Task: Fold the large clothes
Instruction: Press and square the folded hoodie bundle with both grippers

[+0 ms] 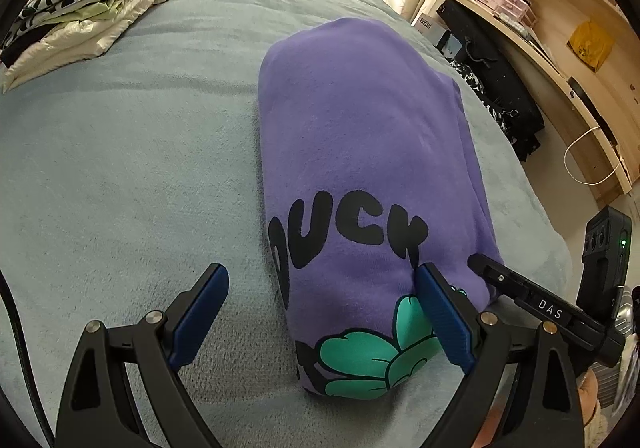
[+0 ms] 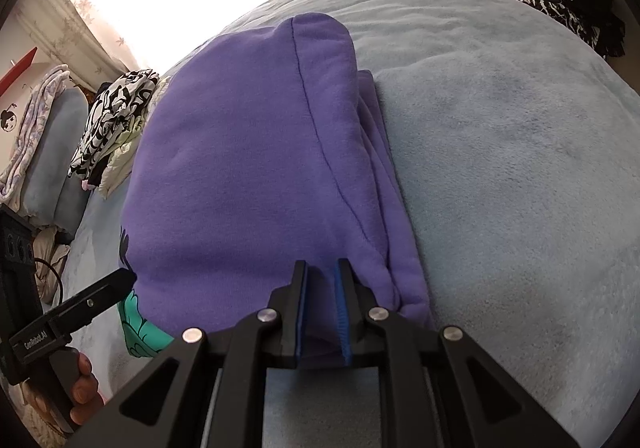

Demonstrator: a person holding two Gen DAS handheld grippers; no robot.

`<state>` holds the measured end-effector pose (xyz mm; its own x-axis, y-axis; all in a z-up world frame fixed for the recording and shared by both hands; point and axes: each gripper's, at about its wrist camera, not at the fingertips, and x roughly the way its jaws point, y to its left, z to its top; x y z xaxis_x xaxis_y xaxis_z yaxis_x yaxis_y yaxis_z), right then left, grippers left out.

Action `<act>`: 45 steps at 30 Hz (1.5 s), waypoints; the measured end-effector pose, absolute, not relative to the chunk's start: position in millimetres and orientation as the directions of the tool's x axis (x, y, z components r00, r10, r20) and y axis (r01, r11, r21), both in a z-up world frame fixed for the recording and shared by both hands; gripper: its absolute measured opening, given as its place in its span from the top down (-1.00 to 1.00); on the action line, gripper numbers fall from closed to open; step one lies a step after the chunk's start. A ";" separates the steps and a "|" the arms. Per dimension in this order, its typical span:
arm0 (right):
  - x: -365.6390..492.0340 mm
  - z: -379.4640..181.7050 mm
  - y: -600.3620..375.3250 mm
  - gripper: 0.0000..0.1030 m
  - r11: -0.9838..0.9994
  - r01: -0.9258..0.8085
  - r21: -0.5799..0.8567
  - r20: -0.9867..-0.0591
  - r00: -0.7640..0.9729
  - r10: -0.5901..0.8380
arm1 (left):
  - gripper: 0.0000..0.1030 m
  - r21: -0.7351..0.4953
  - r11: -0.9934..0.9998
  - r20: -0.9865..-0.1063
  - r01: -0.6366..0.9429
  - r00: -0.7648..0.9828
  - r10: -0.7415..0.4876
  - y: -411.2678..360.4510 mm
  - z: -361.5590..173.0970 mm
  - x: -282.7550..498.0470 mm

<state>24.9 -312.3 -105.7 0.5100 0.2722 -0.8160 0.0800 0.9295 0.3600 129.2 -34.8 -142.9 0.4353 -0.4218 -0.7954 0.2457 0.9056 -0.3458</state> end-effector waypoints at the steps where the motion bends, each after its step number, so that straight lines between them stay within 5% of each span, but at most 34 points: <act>1: 24.0 -105.8 -312.1 0.74 0.929 0.080 0.362 -0.815 0.511 0.273 | -0.81 -0.345 0.905 -0.795 0.248 0.436 -0.422 -34.9 -142.4 129.2; 15: 25.2 -100.2 -311.2 0.69 0.928 0.067 0.366 -0.822 0.491 0.289 | -0.81 -0.384 0.880 -0.761 0.278 0.445 -0.473 -34.9 -131.8 129.5; 26: 28.6 -95.7 -297.8 0.32 0.938 0.042 0.344 -0.832 0.477 0.284 | -0.81 -0.418 0.865 -0.749 0.278 0.435 -0.501 -27.2 -132.6 130.3; 45: 30.0 -95.6 -292.9 0.30 0.945 0.058 0.323 -0.843 0.471 0.259 | -0.81 -0.490 0.815 -0.700 0.310 0.417 -0.580 -16.7 -138.7 127.7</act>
<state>30.0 -292.9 -95.6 0.4707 0.2590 -0.8434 0.0580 0.9448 0.3225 127.7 -16.7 -138.7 0.4174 -0.5799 -0.6997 0.3098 0.8146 -0.4903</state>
